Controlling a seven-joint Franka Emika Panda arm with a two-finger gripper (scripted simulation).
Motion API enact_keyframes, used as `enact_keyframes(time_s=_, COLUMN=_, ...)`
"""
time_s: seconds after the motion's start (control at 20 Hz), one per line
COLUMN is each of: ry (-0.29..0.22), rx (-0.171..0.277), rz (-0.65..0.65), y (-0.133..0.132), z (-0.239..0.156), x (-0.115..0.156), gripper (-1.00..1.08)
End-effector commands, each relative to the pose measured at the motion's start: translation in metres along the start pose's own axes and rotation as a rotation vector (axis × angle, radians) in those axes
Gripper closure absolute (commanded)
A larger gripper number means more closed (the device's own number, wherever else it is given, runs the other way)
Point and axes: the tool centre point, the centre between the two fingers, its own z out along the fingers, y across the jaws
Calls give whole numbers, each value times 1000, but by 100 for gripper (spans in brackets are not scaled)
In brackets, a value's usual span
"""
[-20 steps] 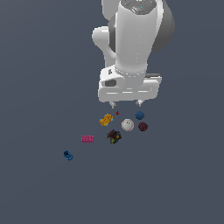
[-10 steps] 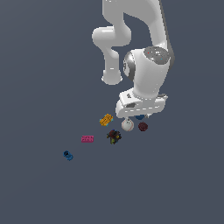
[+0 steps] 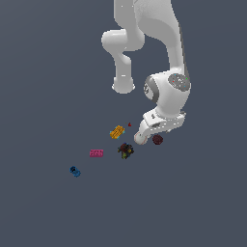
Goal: Pick up a designated object from a clutter of objects.
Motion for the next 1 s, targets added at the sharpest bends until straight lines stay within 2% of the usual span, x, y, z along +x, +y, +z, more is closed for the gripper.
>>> enact_keyframes(time_s=0.0, ry=1, rx=3, rz=-17, y=-9, z=11, x=-4, gripper=-92)
enact_keyframes(time_s=0.25, ry=1, rx=6, rz=-34, y=-19, z=23, x=-9, gripper=-92)
enact_keyframes(time_s=0.6, ry=-1, rx=6, rz=-34, y=-19, z=28, x=-9, gripper=-92)
enact_keyframes(time_s=0.95, ry=0, rx=6, rz=-35, y=-20, z=57, x=-10, gripper=-92)
